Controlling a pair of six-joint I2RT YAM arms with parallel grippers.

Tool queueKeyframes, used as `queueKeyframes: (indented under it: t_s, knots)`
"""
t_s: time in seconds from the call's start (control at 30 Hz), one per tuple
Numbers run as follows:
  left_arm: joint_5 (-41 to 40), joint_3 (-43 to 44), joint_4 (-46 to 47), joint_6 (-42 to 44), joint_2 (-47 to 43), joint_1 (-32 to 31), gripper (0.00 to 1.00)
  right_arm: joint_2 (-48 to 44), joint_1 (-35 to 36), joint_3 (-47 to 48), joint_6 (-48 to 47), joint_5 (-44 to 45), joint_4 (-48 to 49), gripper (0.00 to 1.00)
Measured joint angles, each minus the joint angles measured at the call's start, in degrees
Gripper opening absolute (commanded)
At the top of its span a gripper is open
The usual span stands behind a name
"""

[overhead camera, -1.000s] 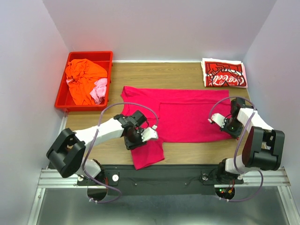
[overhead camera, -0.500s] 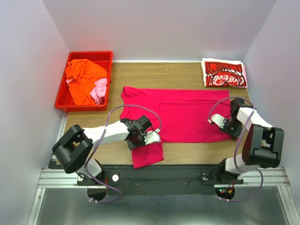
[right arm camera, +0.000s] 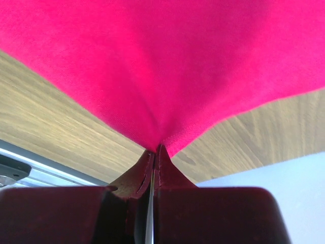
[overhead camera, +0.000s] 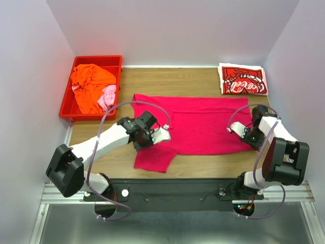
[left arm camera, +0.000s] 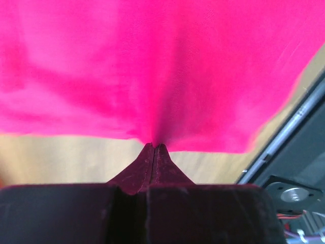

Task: Fold and stack the t-shirts
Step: Fold the tshirt

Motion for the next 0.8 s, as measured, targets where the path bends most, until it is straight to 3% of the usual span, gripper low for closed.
queueKeyframes:
  t_s: [0.27, 0.8]
  knots:
    - [-0.33, 9.79, -1.68, 3.56, 0.72, 6.19, 0.0, 2.45, -1.42, 8.22, -0.2, -0.79, -1.77, 0.01]
    - [2.69, 28.26, -0.11, 12.09, 19.98, 18.01, 0.0, 24.55, -1.4, 35.67, 0.52, -3.37, -6.27, 0.01]
